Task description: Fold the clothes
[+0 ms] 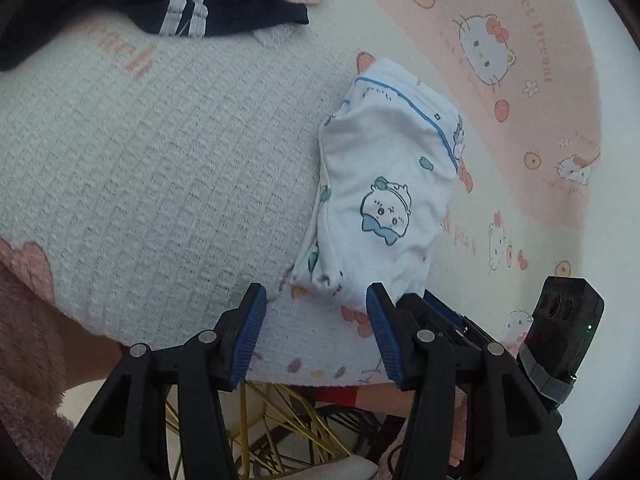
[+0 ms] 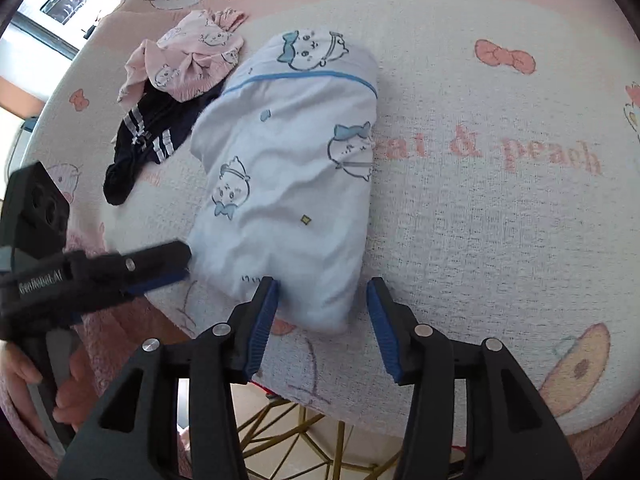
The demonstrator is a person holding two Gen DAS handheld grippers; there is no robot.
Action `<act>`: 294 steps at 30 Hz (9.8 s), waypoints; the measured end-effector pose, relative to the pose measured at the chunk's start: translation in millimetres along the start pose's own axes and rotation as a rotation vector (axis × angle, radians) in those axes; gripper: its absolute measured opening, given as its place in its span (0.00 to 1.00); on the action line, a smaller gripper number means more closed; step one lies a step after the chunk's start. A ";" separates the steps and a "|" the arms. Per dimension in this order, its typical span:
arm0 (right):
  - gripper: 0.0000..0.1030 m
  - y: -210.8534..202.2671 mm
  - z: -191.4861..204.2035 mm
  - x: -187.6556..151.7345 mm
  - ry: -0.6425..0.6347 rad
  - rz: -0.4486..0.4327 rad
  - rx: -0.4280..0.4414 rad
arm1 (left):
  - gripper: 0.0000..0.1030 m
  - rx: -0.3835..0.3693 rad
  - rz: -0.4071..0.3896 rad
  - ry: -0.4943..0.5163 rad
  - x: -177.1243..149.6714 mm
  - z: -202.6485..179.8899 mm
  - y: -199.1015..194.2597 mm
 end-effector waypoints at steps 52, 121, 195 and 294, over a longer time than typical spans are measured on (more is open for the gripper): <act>0.34 -20.5 4.0 40.7 0.062 0.080 0.110 | 0.22 0.167 -0.037 0.157 65.9 -12.7 -44.2; 0.50 15.6 21.5 29.1 -0.049 -0.034 -0.053 | 0.19 0.174 -0.102 0.220 37.8 -2.8 -12.7; 0.48 -218.9 -410.1 114.2 0.252 -0.153 -0.492 | 0.33 0.491 0.100 1.168 40.7 -465.0 297.0; 0.96 -231.9 82.2 -59.3 0.147 -0.421 -0.444 | 0.81 0.381 -0.445 0.531 -91.9 -174.7 -170.2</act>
Point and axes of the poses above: each gripper's, at about its wrist camera, not at the fingertips, and y roughly the way its jaws point, z to its left, x to its top, the point moved 1 cm from there along y, roughly the way its jaws point, and after that the axes turned 11 degrees about z, right-handed, at the moved point
